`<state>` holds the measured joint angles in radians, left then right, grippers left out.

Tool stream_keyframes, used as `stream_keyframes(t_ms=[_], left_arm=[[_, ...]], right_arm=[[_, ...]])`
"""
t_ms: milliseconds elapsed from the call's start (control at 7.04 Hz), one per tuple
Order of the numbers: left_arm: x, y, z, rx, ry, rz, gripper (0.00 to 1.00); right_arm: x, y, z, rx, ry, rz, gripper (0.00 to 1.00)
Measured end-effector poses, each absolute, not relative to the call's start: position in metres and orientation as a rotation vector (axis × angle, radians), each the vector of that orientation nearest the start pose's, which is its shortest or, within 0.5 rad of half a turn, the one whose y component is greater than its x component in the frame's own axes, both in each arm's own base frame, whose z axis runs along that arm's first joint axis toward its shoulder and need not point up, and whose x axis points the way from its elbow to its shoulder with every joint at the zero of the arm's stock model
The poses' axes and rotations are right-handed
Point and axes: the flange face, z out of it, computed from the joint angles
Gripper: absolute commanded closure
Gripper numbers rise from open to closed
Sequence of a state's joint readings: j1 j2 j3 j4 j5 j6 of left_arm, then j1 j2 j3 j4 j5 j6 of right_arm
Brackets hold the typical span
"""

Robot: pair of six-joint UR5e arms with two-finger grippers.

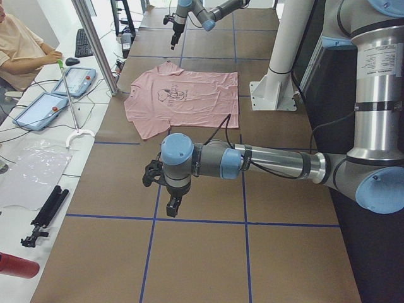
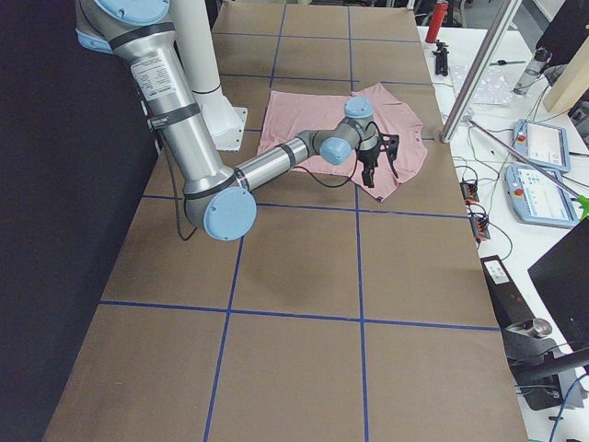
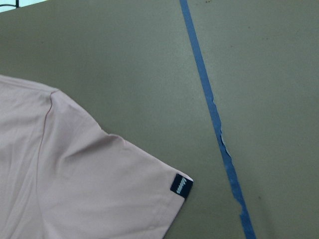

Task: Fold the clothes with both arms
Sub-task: 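Move the right gripper down to the sleeve nearest it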

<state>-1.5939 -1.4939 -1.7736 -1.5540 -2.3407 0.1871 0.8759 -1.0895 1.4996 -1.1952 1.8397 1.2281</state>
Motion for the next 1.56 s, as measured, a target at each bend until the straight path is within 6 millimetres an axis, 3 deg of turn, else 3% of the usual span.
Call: stream_keyframes(t_ms=[142,426,852,1562], left_arm=[[-0.074,-0.462,0.594,0.19,0.755,0.201,0.0],[-0.074,-0.462,0.591,0.197,0.755,0.205,0.0],[-0.074,-0.461,0.59,0.201,0.755,0.207,0.0],[-0.074,-0.462,0.592,0.198,0.755,0.208,0.0]], right_arm=[[-0.387,-0.62,0.39,0.248,-0.752,0.446,0.24],[-0.409,-0.641,0.423,0.262,-0.735,0.471,0.27],[-0.41,-0.645,0.439,0.256,-0.733,0.477,0.31],[-0.415,-0.644,0.442,0.245,-0.731,0.467,0.34]])
